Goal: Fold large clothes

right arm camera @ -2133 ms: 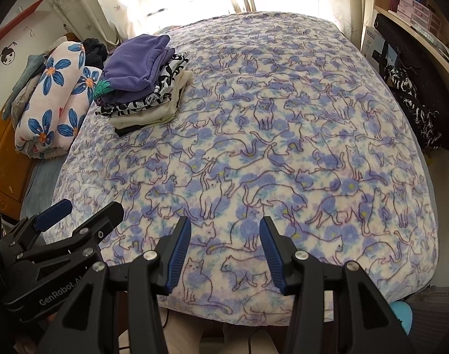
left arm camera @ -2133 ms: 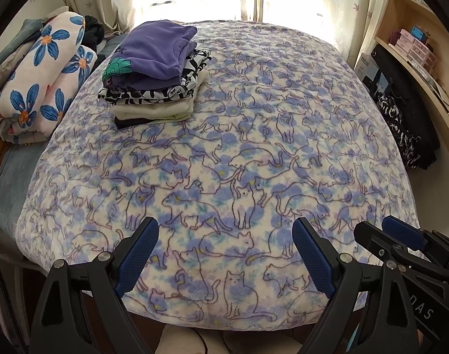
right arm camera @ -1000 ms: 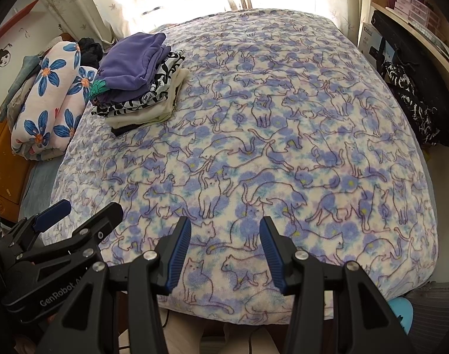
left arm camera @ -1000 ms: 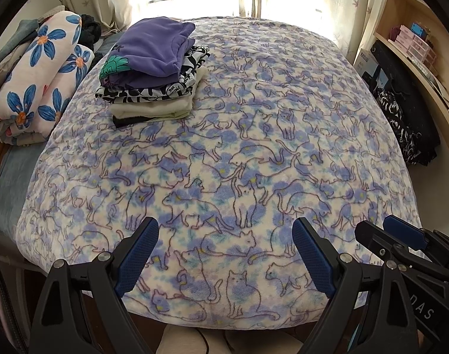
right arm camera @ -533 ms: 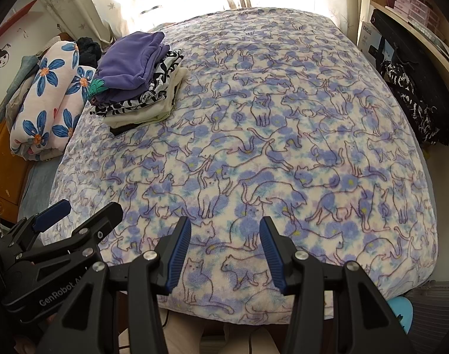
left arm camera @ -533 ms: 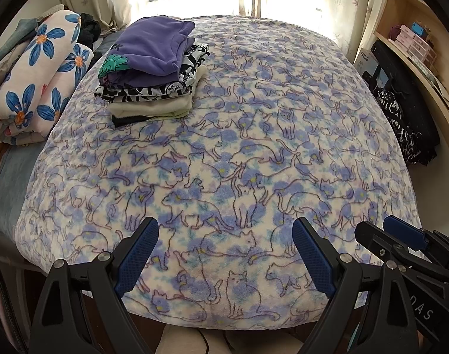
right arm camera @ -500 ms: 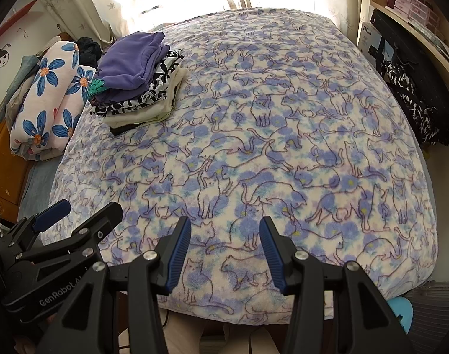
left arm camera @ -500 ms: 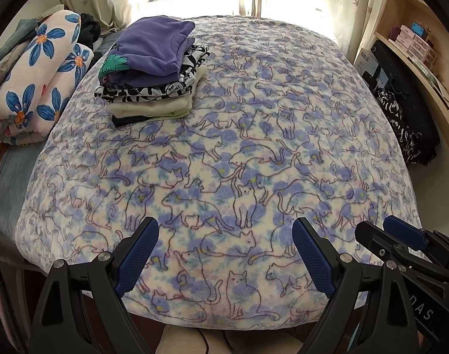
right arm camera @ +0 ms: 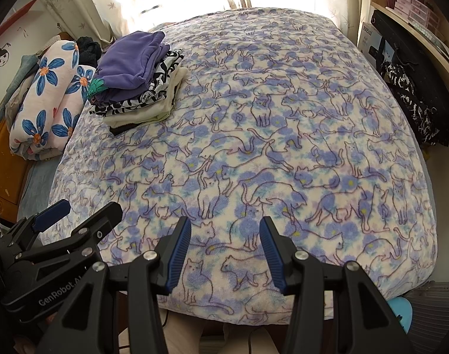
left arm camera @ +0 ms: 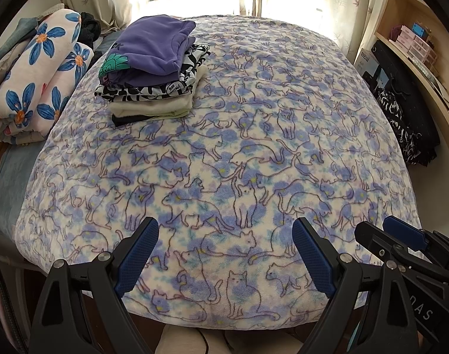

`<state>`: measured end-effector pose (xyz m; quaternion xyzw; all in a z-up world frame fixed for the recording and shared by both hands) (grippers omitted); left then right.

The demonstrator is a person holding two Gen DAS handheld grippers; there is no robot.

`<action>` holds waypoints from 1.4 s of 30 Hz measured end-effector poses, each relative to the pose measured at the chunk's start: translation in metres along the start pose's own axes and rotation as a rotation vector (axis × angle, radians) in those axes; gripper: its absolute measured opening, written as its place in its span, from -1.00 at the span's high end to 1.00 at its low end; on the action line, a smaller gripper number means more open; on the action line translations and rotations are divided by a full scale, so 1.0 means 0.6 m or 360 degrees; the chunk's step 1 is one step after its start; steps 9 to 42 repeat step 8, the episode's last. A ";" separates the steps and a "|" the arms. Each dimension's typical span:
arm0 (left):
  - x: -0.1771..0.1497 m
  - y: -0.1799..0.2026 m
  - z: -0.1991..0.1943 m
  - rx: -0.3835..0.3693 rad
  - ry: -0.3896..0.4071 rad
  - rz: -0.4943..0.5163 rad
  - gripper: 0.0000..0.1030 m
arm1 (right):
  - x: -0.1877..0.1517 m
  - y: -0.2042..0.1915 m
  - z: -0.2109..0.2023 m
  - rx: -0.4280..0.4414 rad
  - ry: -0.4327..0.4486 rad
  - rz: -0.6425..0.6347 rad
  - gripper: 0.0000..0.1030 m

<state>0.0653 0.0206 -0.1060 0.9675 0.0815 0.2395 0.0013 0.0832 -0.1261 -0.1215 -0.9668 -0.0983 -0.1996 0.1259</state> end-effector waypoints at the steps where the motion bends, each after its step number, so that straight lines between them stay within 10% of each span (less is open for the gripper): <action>1: 0.000 0.001 0.001 -0.0001 0.0000 -0.0001 -0.76 | 0.000 0.001 0.000 0.0000 -0.0002 0.0000 0.06; 42: 0.002 0.000 0.001 -0.0002 -0.0001 0.0002 -0.77 | 0.001 -0.001 -0.001 -0.0001 -0.0003 0.0000 0.06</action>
Point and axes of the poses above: each gripper's, at about its wrist camera, not at the fingertips, and z roughly the way its jaws point, y to its right, x to its top, the point moved 9 cm from there along z, roughly the way its jaws point
